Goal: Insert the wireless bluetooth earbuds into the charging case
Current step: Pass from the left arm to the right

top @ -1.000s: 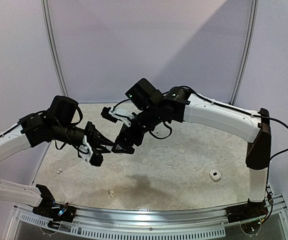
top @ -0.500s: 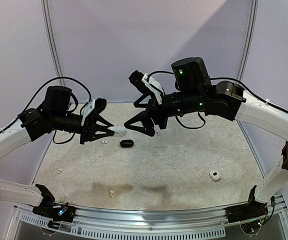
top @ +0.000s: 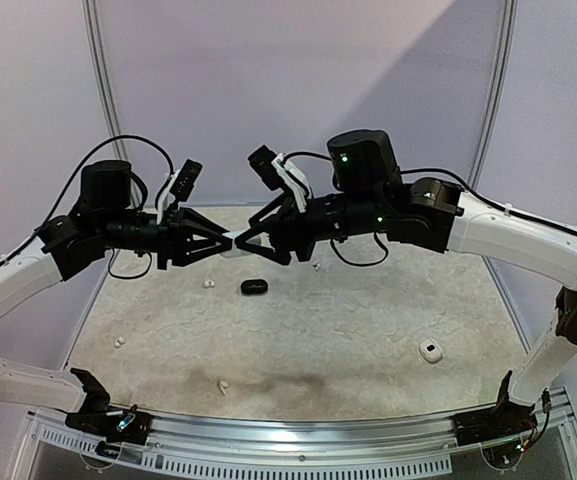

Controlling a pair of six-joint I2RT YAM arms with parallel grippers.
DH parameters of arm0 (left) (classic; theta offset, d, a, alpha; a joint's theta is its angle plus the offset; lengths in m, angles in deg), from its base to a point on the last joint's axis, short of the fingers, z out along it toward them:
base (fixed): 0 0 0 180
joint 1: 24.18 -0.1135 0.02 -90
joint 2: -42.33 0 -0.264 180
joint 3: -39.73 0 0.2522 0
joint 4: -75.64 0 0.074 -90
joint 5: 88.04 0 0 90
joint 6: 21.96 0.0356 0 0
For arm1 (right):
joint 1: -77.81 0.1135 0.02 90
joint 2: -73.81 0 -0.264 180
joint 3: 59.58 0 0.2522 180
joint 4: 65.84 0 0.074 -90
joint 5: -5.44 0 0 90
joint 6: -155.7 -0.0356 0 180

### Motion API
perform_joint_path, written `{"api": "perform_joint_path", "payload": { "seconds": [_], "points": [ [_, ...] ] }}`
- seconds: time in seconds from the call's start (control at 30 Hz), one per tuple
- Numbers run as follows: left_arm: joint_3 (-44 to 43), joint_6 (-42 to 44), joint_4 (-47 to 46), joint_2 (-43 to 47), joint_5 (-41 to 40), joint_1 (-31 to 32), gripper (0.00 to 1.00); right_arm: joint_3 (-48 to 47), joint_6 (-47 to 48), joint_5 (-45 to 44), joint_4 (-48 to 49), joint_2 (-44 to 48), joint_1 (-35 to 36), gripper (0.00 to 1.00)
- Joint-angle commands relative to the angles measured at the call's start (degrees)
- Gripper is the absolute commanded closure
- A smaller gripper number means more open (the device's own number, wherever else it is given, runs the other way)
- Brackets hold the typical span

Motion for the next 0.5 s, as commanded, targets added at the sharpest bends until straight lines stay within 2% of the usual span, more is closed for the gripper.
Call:
{"api": "perform_joint_path", "payload": {
  "seconds": [0.0, 0.17, 0.27, 0.33, 0.47],
  "points": [
    [-0.55, -0.01, -0.35, 0.99, 1.97, -0.23, 1.00, -1.58, -1.34, 1.64, -0.96, -2.50, -0.08, 0.49],
    [-0.04, 1.70, -0.23, 1.73, 2.51, -0.14, 1.00, -1.01, -2.06, 1.87, -1.97, -2.75, -0.47, 0.51],
    [0.10, 2.27, 0.02, 1.88, 2.70, -0.07, 1.00, -1.01, -2.76, 3.55, -1.74, -3.08, -0.69, 0.68],
    [0.08, 2.33, 0.19, 1.94, 2.79, -0.05, 1.00, -1.07, -2.68, 4.35, -1.49, -2.98, -0.66, 0.76],
    [0.08, 2.81, 0.36, 1.85, 2.94, -0.05, 1.00, -1.07, -2.17, 5.65, -1.27, -2.80, -0.78, 0.85]
  ]
}}
